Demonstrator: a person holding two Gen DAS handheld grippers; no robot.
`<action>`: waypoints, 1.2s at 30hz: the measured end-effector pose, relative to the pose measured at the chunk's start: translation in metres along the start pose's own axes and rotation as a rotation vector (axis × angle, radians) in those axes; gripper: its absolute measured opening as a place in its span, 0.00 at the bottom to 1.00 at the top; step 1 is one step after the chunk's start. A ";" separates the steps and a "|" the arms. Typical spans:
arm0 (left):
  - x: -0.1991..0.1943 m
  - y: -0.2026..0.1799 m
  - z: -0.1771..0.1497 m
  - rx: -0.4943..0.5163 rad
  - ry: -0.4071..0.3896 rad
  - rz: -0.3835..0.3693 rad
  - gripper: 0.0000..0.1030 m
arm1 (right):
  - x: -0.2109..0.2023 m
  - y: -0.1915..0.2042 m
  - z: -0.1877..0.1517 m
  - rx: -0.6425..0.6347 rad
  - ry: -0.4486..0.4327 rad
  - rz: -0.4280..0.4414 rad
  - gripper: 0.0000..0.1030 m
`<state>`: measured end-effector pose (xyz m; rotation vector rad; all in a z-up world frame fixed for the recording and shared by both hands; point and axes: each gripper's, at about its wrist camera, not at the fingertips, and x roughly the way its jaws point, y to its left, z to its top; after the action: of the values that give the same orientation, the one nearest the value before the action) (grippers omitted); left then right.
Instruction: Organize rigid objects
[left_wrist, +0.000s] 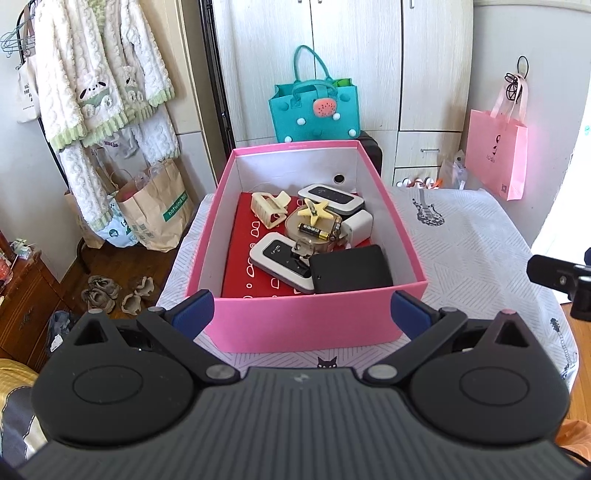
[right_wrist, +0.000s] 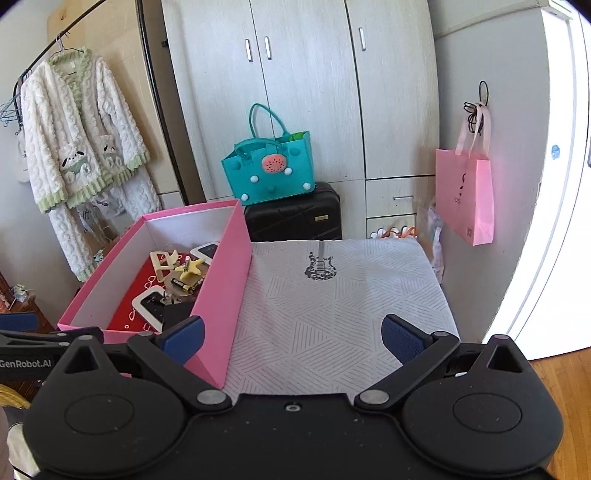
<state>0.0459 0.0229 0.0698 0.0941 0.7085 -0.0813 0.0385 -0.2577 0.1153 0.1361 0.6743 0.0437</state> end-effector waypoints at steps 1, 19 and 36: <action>0.000 -0.001 0.000 0.001 0.000 -0.001 1.00 | -0.001 -0.002 -0.001 0.005 -0.002 -0.001 1.00; 0.006 -0.005 -0.009 -0.023 0.012 0.002 1.00 | 0.003 -0.008 -0.007 0.006 0.007 -0.030 1.00; 0.006 -0.003 -0.011 -0.029 0.010 0.016 1.00 | 0.004 -0.006 -0.011 -0.012 0.011 -0.039 1.00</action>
<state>0.0431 0.0208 0.0576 0.0722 0.7189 -0.0547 0.0344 -0.2621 0.1031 0.1108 0.6874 0.0109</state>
